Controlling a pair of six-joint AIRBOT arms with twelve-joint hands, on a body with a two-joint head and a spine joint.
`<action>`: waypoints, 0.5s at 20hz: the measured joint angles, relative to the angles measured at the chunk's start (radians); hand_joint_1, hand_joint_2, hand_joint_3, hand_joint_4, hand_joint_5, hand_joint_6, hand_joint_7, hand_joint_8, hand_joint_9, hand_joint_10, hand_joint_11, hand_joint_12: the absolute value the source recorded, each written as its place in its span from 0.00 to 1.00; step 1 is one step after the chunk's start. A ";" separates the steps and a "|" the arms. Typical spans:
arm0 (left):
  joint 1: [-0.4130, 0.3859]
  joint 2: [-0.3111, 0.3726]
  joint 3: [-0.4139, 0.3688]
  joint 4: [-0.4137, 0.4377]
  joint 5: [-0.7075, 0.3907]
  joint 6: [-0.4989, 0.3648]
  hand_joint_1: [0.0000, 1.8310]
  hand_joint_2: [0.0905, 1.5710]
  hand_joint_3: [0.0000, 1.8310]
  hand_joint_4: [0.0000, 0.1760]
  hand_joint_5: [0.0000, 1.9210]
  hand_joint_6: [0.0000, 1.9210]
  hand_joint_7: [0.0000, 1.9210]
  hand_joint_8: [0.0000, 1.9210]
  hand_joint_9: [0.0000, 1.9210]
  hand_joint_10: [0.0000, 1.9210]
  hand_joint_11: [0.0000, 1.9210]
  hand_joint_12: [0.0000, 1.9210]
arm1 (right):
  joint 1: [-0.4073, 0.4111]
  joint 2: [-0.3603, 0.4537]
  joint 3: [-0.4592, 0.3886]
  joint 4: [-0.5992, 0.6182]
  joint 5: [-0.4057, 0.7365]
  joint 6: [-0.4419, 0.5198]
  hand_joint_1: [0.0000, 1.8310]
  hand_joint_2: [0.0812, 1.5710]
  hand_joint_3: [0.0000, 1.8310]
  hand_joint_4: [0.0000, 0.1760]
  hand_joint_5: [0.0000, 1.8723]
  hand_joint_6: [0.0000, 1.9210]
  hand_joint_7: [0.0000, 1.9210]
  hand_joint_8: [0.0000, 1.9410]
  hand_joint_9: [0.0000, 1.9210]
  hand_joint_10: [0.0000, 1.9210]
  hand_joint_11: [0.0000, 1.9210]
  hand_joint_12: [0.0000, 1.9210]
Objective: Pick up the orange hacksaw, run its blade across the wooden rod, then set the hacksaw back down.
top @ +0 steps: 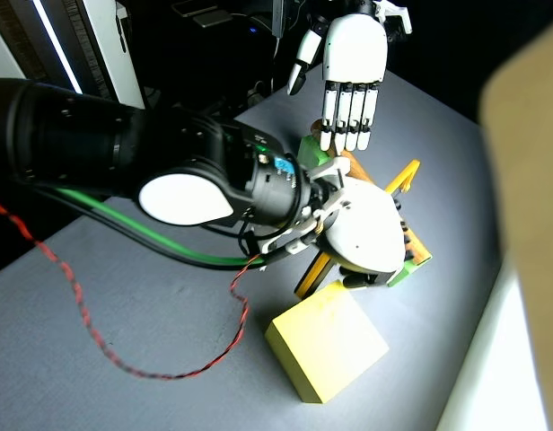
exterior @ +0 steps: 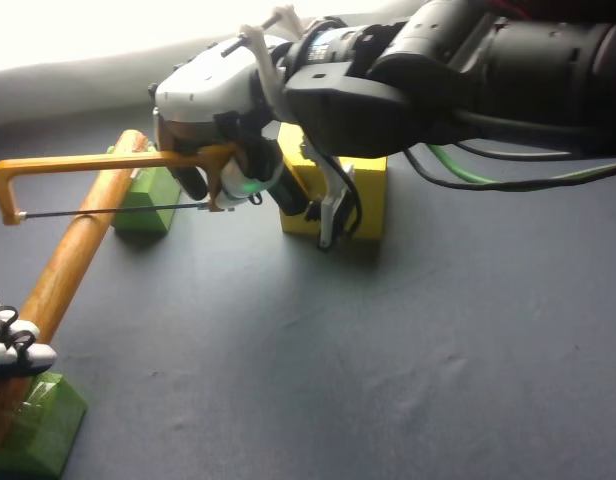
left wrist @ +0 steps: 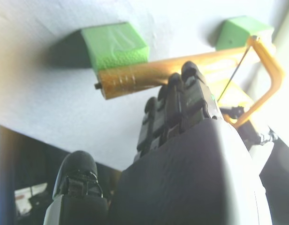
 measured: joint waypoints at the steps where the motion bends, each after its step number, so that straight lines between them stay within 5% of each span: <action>1: 0.000 -0.002 0.000 0.000 0.000 0.000 0.01 0.78 0.00 0.00 0.04 0.00 0.04 0.01 0.02 0.00 0.00 0.05 | 0.000 -0.008 0.009 0.000 0.000 0.002 0.74 0.69 0.00 0.00 0.48 0.48 0.52 0.51 0.51 0.62 0.49 0.66; 8: -0.004 -0.008 0.002 -0.001 0.000 0.000 0.01 0.78 0.00 0.00 0.02 0.00 0.03 0.00 0.03 0.00 0.00 0.07 | -0.004 -0.091 0.098 -0.001 0.033 0.009 0.75 0.71 0.00 0.00 0.44 0.52 0.48 0.55 0.48 0.70 0.46 0.68; 10: -0.004 -0.013 0.002 -0.001 0.000 0.000 0.01 0.79 0.00 0.00 0.02 0.00 0.03 0.00 0.02 0.00 0.00 0.06 | -0.003 -0.101 0.100 -0.001 0.040 0.009 0.68 0.69 0.00 0.00 0.50 0.48 0.54 0.53 0.53 0.52 0.47 0.67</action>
